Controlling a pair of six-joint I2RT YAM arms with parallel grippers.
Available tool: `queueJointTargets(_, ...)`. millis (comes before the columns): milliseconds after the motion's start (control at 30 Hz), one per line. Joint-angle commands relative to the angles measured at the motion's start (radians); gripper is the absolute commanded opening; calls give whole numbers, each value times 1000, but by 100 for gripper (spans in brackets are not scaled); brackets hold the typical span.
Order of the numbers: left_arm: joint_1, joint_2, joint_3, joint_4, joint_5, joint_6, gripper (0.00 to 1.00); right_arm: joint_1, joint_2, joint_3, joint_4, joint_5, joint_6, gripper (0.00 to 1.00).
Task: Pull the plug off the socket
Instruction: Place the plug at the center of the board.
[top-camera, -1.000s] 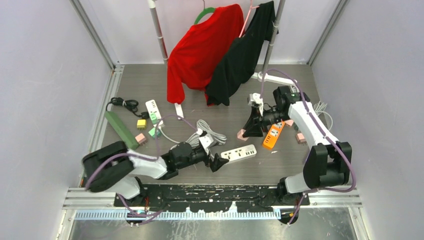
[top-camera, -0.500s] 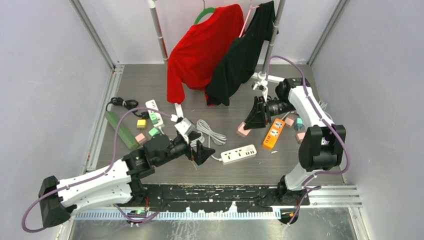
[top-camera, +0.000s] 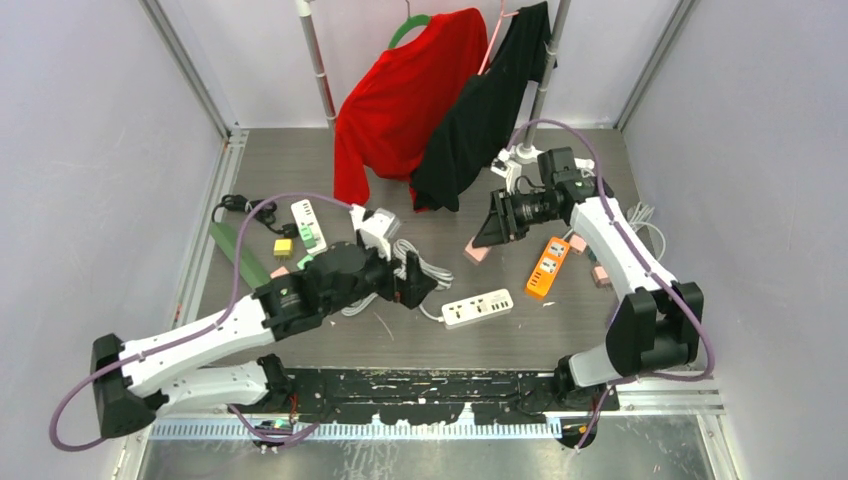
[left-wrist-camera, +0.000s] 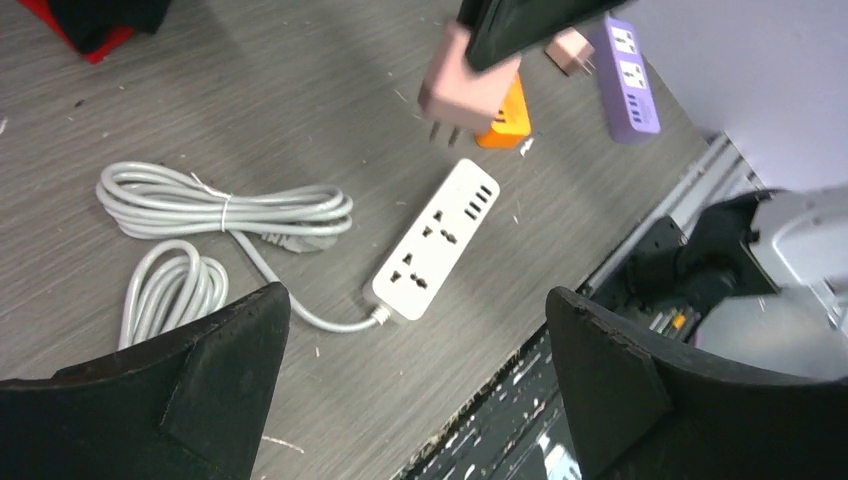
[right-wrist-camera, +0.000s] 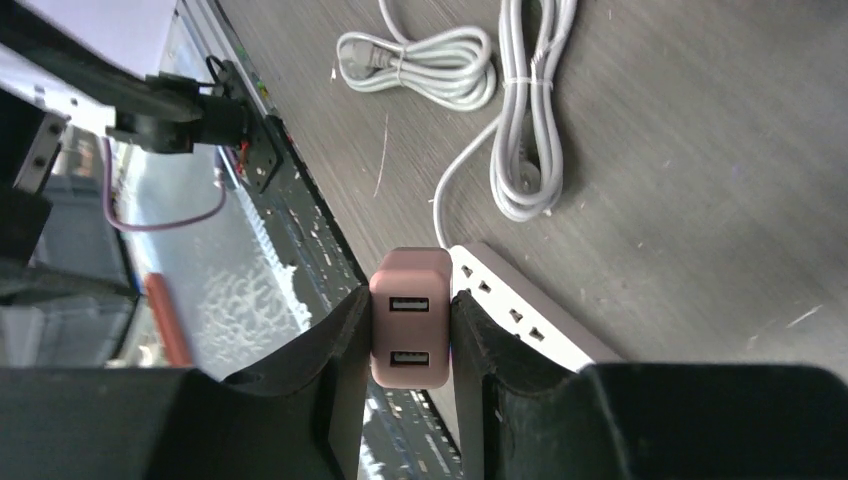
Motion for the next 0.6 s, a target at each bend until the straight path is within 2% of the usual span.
queueJointTargets(0,-38,138,180,-189,-153,-78,97,5,49,-117,228,-20,305,1)
queueJointTargets(67,-80,197,246,-238,-246,-28,98,5,71,-127,217,-27,311,1)
queueJointTargets(133,-102,246,288,-231,-270,42,98,5,88,-133,214,-51,317,1)
queueJointTargets(300,-103,353,333,-127,-165,165,99,4,108,-138,205,-95,320,1)
queueJointTargets(567,-101,550,469,-133,-114,144,97,4,119,-131,172,-130,286,1)
